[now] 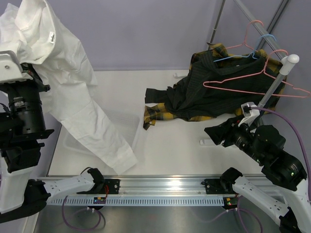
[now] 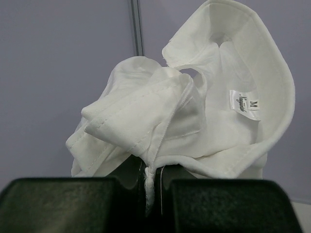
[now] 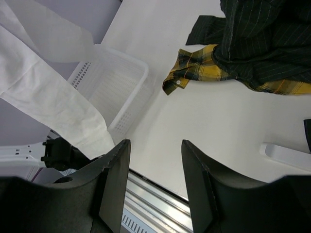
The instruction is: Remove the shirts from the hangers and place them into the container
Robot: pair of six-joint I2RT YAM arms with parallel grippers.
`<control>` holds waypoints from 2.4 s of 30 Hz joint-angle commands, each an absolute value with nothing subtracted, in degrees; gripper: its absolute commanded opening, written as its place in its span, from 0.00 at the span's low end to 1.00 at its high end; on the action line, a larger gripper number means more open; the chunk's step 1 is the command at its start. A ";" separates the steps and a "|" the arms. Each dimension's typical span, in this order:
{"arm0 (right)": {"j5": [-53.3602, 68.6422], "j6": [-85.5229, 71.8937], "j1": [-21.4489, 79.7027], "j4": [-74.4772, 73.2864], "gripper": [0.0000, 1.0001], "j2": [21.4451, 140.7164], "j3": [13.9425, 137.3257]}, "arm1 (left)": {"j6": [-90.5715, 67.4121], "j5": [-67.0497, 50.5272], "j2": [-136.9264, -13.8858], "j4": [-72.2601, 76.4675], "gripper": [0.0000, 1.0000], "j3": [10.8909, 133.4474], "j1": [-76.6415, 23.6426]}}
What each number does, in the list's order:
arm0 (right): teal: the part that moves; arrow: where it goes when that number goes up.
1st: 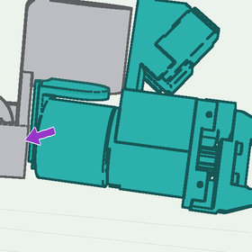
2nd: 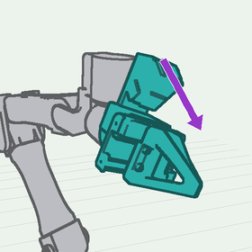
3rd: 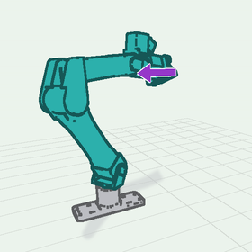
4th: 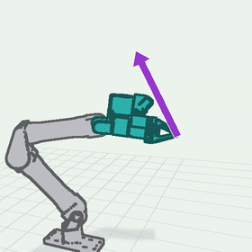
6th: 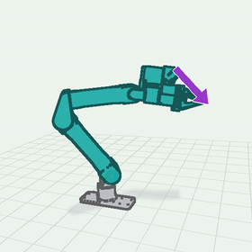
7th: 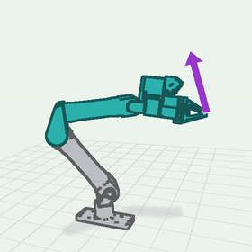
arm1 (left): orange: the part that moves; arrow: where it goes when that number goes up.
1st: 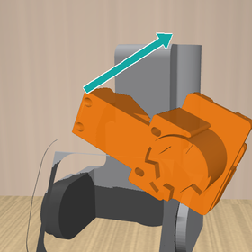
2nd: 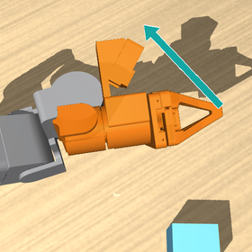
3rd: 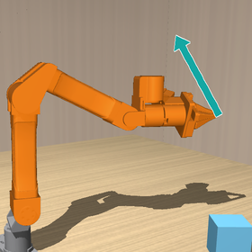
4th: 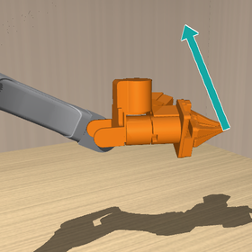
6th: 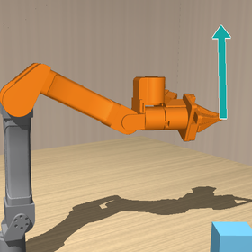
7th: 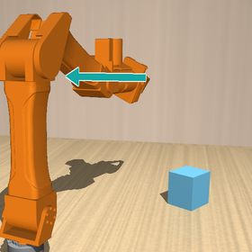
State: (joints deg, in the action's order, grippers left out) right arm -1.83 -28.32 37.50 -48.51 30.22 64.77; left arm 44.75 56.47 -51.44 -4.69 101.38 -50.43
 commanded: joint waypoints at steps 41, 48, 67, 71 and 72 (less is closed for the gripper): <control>-0.35 -26.46 38.06 -44.38 0.56 29.18 62.40 | -13.95 31.16 -35.50 -47.79 0.00 71.72 -36.91; 2.20 -27.77 38.06 -44.38 0.56 27.16 62.49 | -27.85 18.55 -34.11 -42.82 0.00 55.04 -36.74; 0.62 -27.16 38.06 -49.31 0.56 24.26 66.88 | -18.38 38.39 -42.62 -47.03 0.00 50.37 -19.17; 0.88 -27.07 37.97 -48.78 0.56 24.87 66.18 | -14.77 37.09 -46.57 -44.04 0.00 50.36 -15.30; 1.14 -27.07 37.97 -48.34 0.56 24.96 65.83 | -13.90 36.83 -48.93 -43.77 0.00 50.54 -15.12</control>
